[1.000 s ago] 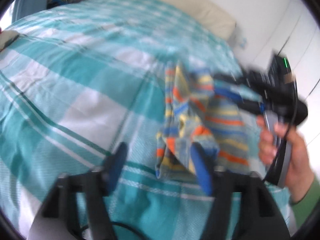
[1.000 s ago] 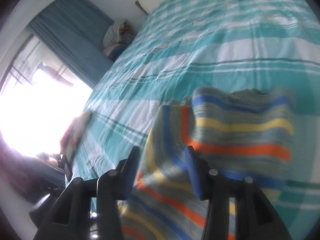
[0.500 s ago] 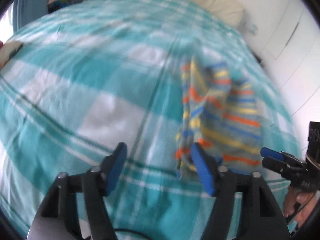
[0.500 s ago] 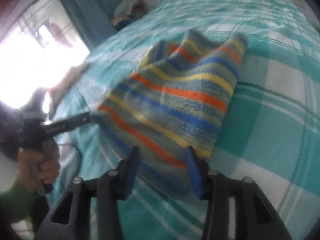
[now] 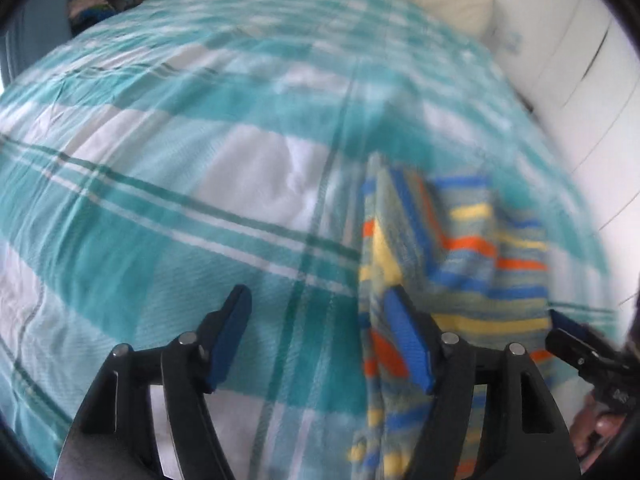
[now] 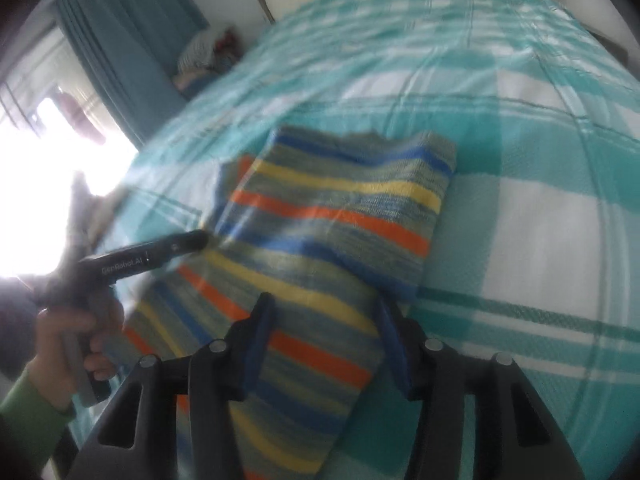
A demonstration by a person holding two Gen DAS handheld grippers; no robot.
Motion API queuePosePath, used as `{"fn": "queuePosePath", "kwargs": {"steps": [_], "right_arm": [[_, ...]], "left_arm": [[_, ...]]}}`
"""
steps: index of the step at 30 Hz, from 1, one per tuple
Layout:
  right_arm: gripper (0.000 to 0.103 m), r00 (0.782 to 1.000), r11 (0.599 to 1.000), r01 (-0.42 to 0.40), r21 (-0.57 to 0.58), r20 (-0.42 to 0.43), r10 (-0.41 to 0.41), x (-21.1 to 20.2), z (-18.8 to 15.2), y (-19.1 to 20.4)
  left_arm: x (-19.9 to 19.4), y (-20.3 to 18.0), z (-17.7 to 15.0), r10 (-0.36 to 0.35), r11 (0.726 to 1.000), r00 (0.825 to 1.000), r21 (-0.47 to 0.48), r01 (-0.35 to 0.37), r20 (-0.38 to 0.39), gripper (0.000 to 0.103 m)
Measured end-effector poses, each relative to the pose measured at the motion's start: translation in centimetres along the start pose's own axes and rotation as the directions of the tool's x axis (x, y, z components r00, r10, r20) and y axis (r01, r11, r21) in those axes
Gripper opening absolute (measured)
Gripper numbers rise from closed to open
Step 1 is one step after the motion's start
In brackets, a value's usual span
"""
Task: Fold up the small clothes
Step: 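Lift the sweater edge with both grippers and fold it over onto itself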
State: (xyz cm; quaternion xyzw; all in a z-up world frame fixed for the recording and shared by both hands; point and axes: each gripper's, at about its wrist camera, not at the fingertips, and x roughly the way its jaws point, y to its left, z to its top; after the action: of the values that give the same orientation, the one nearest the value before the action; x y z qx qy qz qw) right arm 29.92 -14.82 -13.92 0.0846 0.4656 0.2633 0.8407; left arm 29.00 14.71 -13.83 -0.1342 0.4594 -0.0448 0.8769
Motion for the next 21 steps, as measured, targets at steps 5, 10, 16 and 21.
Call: {"fn": "queuePosePath", "kwargs": {"steps": [5, 10, 16, 21], "right_arm": [[0.083, 0.986, 0.985, -0.096, 0.142, 0.148, 0.075, -4.6, -1.2, -3.4], [0.075, 0.983, 0.941, -0.182, 0.287, 0.073, 0.168, 1.2, -1.1, -5.0], [0.028, 0.995, 0.99, -0.082, 0.115, 0.074, 0.074, 1.2, 0.3, 1.9], [0.028, 0.973, 0.996, -0.078, -0.053, 0.215, 0.088, -6.2, 1.4, 5.9]], "left_arm": [[-0.7, 1.3, -0.9, -0.196, 0.98, 0.98, 0.004, 0.197, -0.015, 0.092], [3.1, -2.5, -2.1, -0.182, 0.981, 0.978, 0.049, 0.187, -0.098, 0.08], [-1.2, -6.7, -0.9, -0.16, 0.969, 0.986, 0.184, 0.164, -0.035, 0.016], [-7.4, -7.6, 0.9, -0.256, 0.952, 0.962, 0.197, 0.233, 0.097, 0.021]]}}
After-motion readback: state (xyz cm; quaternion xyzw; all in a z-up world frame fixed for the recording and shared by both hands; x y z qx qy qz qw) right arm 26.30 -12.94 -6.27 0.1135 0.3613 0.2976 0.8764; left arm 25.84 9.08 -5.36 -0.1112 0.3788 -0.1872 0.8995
